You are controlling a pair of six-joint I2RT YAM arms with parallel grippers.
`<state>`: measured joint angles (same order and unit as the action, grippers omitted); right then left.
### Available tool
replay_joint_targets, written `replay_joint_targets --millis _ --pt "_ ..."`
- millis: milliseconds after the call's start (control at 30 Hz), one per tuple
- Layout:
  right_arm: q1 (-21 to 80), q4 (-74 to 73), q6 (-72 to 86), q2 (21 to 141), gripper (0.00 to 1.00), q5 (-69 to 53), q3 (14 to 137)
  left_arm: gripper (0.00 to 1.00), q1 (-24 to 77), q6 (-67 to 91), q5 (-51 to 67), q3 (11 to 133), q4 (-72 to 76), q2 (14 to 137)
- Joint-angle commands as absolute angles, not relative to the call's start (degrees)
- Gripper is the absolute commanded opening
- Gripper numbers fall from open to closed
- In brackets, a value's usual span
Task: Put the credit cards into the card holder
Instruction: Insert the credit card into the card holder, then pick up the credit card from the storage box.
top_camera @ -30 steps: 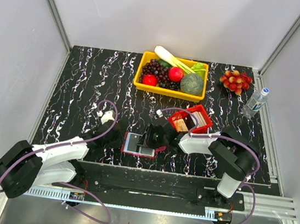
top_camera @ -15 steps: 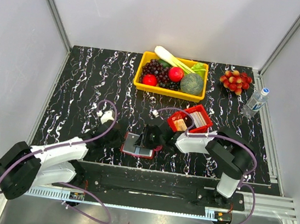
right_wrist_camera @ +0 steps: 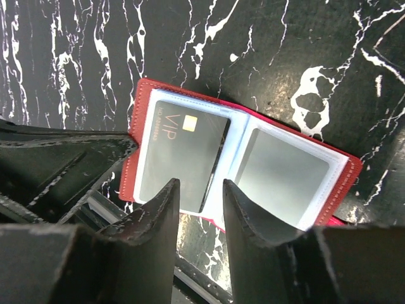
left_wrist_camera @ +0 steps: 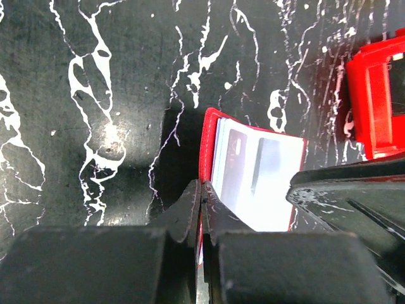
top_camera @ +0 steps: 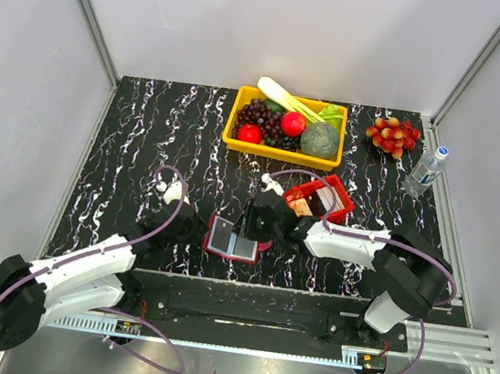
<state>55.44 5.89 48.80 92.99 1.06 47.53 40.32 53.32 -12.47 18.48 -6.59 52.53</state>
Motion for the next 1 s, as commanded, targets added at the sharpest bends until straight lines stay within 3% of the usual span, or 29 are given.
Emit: replay_joint_targets --millis 0,267,467,700,733,800,967 --pt "55.6 2.5 45.7 91.7 0.4 4.7 50.4 0.0 40.4 51.7 -11.9 20.0 -4.7 49.3" --pt "56.2 2.5 45.0 92.5 0.41 2.6 53.3 0.0 40.3 51.2 -11.2 21.4 -5.0 49.3" --pt "55.2 -8.2 39.5 86.3 0.48 16.6 54.6 0.0 40.4 51.2 -11.2 21.7 -5.1 49.7" --pt "44.8 -20.5 26.0 77.3 0.51 26.3 55.8 0.0 40.4 50.9 -11.3 22.1 -5.3 50.0" --pt "43.2 -21.1 24.5 76.7 0.54 27.0 55.7 0.0 40.4 50.9 -11.3 22.2 -5.2 50.1" --pt "40.5 -22.2 21.6 76.7 0.75 28.6 55.8 0.0 40.3 50.7 -11.3 22.1 -5.1 50.3" --pt "36.4 -23.2 14.3 80.5 0.8 29.3 58.1 0.0 40.3 50.6 -11.0 21.7 -4.7 50.4"
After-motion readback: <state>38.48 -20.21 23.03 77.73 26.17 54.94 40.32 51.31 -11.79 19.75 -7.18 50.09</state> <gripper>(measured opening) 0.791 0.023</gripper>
